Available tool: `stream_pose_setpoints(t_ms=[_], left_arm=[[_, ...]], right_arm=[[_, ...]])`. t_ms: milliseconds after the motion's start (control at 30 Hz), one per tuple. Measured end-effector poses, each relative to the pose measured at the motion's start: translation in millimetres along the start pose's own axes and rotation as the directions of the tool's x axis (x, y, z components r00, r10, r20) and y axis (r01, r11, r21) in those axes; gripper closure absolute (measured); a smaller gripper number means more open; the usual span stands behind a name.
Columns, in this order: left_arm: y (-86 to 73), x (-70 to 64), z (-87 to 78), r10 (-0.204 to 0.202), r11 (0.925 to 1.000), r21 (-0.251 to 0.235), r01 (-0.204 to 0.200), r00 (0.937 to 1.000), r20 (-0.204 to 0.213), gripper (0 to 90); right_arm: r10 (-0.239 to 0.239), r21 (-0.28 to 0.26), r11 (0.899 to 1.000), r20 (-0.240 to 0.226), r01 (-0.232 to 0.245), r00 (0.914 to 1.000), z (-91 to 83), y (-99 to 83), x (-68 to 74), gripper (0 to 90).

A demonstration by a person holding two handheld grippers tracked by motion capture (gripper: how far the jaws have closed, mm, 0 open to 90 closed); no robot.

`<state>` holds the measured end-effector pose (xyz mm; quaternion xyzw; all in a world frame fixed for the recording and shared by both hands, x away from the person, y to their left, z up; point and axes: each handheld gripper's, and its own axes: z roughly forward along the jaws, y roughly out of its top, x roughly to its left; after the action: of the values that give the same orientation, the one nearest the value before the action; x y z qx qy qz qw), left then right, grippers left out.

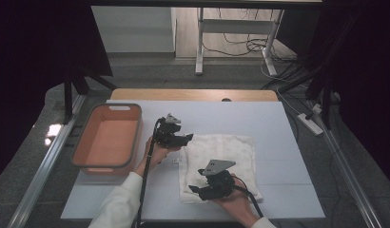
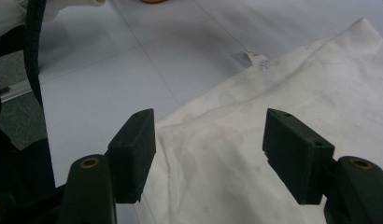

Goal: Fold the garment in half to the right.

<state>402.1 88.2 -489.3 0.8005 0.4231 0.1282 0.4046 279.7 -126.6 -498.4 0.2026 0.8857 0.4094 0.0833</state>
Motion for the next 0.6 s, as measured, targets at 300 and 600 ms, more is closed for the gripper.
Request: stream_pose_setpoints(t_ms=[300,600], left_arm=[[0.8,0.7,-2.3,-0.004,0.9999,-0.011,0.004,1.0,0.005,33.6],[0.2,2.0,-0.9,-0.013,0.9999,-0.006,0.013,0.9999,0.01,33.3]], right_arm=[[0.016,0.029,0.999,0.003,-0.016,0.9999,9.5,1.2,1.2,33.7],[0.018,0.038,0.999,-0.015,-0.017,0.9997,16.4,4.6,7.1,31.8]])
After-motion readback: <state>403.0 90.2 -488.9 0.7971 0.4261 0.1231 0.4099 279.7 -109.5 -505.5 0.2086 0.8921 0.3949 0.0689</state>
